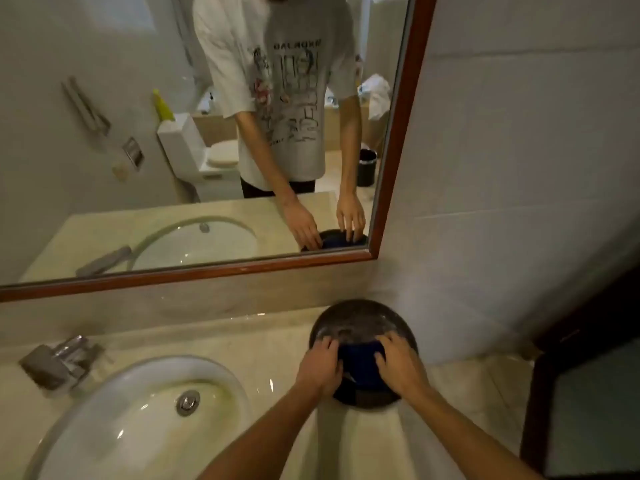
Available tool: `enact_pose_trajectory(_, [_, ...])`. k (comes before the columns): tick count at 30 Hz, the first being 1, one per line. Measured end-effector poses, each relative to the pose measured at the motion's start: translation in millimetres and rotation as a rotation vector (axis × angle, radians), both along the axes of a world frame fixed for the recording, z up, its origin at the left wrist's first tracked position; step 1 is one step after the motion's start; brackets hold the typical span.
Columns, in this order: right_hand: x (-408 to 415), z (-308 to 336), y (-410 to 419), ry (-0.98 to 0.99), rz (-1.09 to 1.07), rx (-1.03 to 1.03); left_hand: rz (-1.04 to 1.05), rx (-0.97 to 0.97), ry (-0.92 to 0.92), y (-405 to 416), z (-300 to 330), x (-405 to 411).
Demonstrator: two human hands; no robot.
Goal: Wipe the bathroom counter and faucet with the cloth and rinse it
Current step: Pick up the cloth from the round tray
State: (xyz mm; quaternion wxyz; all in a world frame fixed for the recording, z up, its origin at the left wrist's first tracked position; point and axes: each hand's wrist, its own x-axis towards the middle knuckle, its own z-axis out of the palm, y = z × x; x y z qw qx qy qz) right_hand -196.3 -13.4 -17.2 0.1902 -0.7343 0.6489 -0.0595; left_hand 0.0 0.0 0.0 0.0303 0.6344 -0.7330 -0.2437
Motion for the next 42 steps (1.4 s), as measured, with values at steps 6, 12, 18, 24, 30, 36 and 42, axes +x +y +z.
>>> enact_pose_trajectory(6, [-25.7,-29.4,-50.1,0.101,0.151,0.206,-0.029,0.147,-0.093,-46.4,-28.8,-14.4])
enact_pose_trajectory(12, [-37.7,-42.1,-43.6,-0.074,0.131,0.235,-0.139,0.165,-0.134,-56.6,-33.8,-16.4])
enact_pose_trajectory(18, [-62.0,-11.6,-18.7,-0.711,-0.282,0.234,0.068,0.414,0.385,-27.7,3.6,-21.7])
enact_pose_trajectory(24, [-14.3,30.3,53.6,-1.493,-0.928,0.813,0.534,0.585,0.969,10.9,42.8,-33.5])
enact_pose_trajectory(30, [16.6,38.7,84.9,-1.576,-0.903,0.714,0.550,0.608,1.007,67.2,39.7,-33.4])
enact_pose_trajectory(36, [51.2,31.3,126.6,-1.057,-0.742,0.405,0.303,0.218,0.531,124.7,13.1,-42.4])
enact_pose_trajectory(42, [54.7,2.8,167.6,-0.699,-0.880,0.188,-0.135,0.253,0.440,175.7,-12.0,11.7])
